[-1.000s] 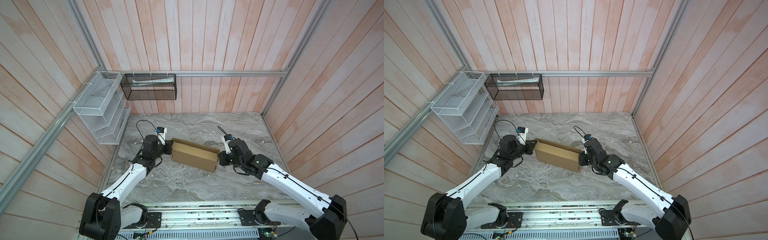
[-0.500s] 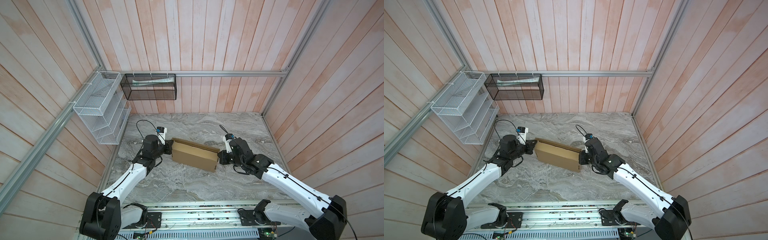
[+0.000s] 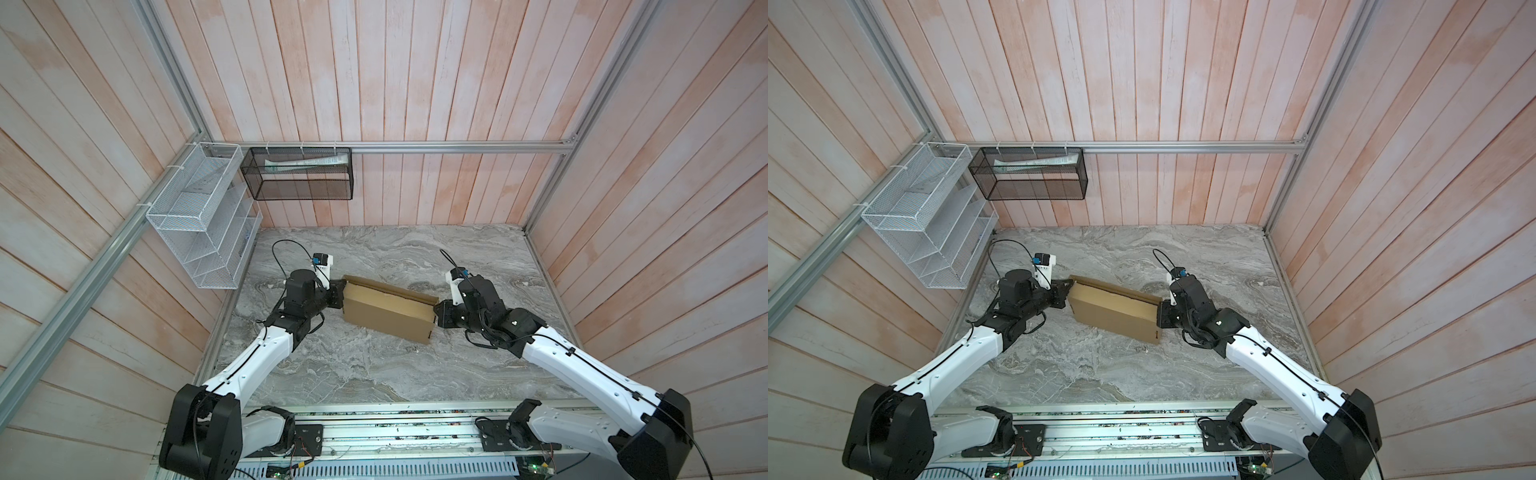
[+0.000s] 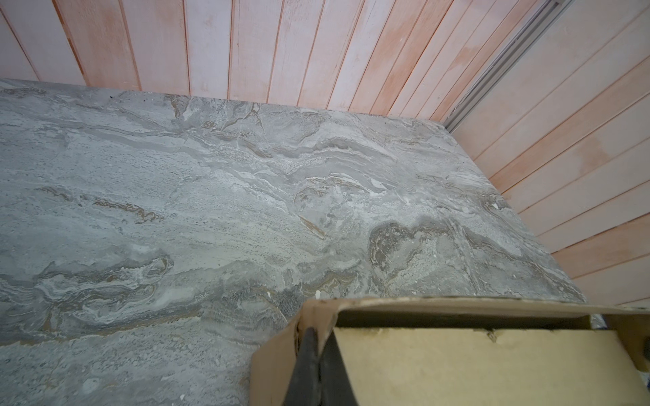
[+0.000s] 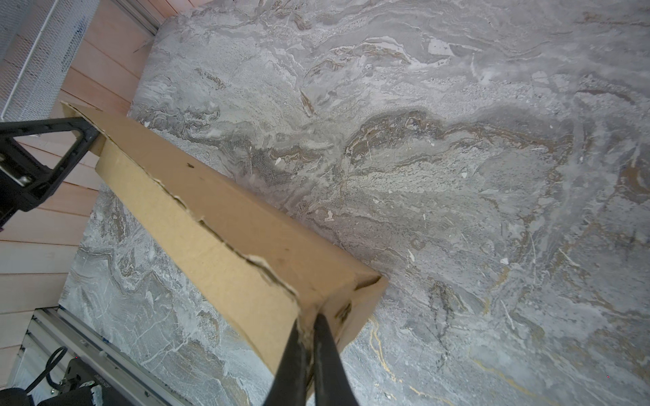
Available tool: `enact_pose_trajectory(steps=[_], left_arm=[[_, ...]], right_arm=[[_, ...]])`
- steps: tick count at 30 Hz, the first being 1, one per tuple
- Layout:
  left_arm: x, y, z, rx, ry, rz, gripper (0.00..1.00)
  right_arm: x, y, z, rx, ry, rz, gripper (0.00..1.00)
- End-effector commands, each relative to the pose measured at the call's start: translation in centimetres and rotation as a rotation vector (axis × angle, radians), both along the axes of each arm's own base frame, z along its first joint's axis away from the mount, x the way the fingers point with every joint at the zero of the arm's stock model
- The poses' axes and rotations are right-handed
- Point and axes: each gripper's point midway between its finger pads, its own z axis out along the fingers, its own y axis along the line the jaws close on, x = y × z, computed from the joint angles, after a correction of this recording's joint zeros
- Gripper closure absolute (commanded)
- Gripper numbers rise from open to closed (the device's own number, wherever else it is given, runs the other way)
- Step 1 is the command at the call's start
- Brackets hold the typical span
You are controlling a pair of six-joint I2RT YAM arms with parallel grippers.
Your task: Fold the paper box
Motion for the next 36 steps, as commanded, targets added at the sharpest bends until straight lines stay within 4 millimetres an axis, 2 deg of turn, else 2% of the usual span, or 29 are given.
enact_pose_trajectory(steps=[1, 26, 36], left_arm=[[-1.4, -1.0, -2.5, 0.006, 0.101, -0.056, 1.0], [-1.4, -1.0, -2.7, 0.008, 0.105, -0.055, 1.0], [-1.4, -1.0, -2.7, 0.008, 0.107, -0.055, 1.0]], right_arm=[[-0.3, 1.6, 0.7, 0.065, -0.002, 0.055, 0.92], [-0.6, 0.9, 0.0, 0.058, 0.021, 0.05, 0.9], [-0.9, 0.1, -1.2, -0.024, 0.063, 0.045, 0.77]])
